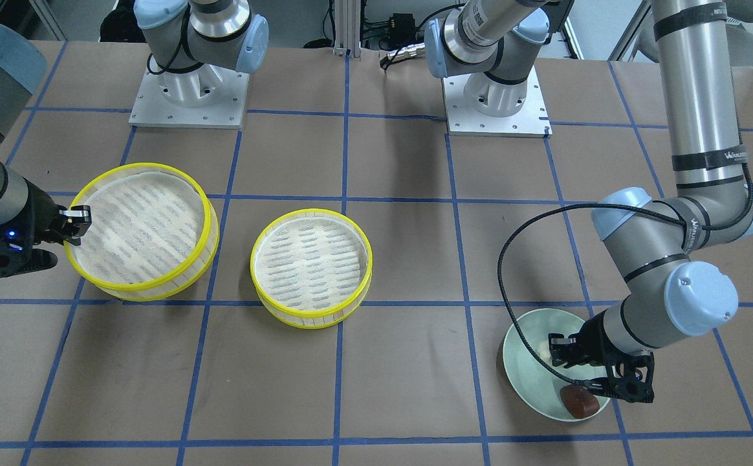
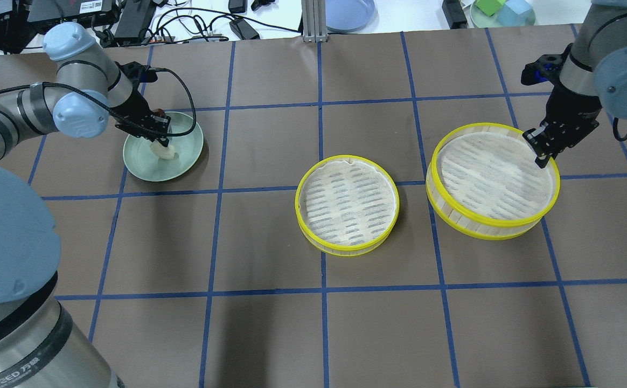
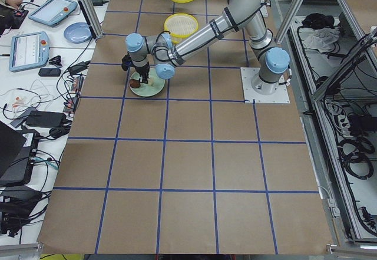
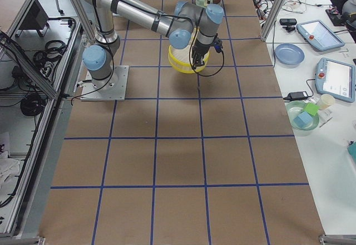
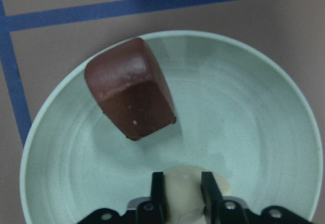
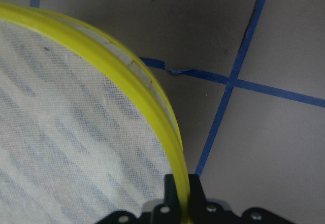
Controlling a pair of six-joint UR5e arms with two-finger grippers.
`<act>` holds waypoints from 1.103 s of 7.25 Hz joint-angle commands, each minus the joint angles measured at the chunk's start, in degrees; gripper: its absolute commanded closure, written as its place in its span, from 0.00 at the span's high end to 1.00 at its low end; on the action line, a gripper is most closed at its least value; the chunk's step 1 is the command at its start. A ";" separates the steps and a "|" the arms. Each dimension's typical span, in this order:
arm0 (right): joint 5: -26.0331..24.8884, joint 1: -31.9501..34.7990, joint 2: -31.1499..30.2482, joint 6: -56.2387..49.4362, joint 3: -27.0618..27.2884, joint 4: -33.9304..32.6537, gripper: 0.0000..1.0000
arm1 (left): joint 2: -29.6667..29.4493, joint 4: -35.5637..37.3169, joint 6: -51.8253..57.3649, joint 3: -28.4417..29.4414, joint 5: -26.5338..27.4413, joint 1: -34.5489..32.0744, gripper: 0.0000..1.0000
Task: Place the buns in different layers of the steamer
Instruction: 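Carry the white bun into the bottom steamer tier and release it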
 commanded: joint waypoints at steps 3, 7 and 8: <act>-0.17 -0.15 0.13 -0.23 0.21 0.13 0.00 | 5.72 -4.02 -7.89 1.78 -0.75 -1.73 0.00; 0.10 -0.15 0.05 -0.14 0.39 0.13 0.00 | 10.57 -4.83 -38.18 1.35 -9.77 -16.47 0.00; 0.19 -0.15 0.05 -0.14 0.39 0.22 0.00 | 10.58 -4.83 -42.15 0.47 -12.16 -20.08 0.00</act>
